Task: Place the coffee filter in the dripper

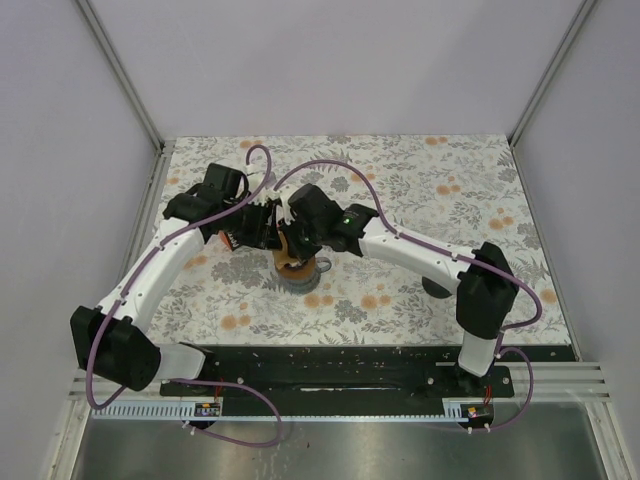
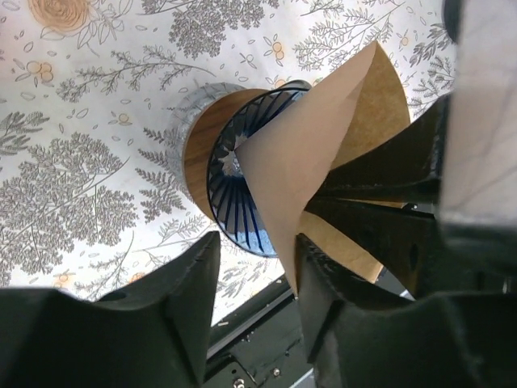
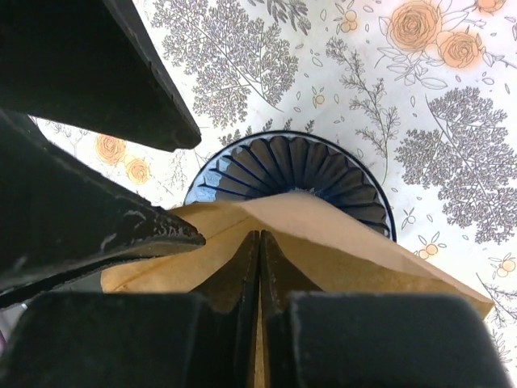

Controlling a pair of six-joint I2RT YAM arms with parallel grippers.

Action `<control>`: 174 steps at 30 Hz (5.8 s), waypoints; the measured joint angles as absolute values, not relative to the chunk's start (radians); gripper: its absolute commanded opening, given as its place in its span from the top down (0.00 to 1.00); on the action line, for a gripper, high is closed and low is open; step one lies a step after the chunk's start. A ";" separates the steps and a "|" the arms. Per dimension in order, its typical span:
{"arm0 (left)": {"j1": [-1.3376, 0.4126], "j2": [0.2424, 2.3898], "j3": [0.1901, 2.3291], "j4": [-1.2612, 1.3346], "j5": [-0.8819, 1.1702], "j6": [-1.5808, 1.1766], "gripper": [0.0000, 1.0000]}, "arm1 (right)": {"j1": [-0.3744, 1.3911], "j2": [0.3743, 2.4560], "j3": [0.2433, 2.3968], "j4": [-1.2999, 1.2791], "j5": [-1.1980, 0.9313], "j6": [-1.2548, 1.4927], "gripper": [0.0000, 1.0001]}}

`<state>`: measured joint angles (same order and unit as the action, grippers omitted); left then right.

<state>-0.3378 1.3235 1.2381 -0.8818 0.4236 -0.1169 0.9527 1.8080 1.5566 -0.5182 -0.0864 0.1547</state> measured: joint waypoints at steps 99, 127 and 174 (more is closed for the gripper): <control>-0.177 1.283 1.053 -0.755 0.591 -0.355 0.59 | 0.978 1.890 1.860 -0.774 0.036 0.084 0.58; -0.177 1.283 1.053 -0.748 0.591 -0.351 0.59 | 1.057 1.750 1.504 -0.438 -0.087 -0.168 0.42; -0.178 1.342 1.053 -0.720 0.552 -0.347 0.59 | 1.060 1.621 1.479 -0.393 -0.206 -0.157 0.33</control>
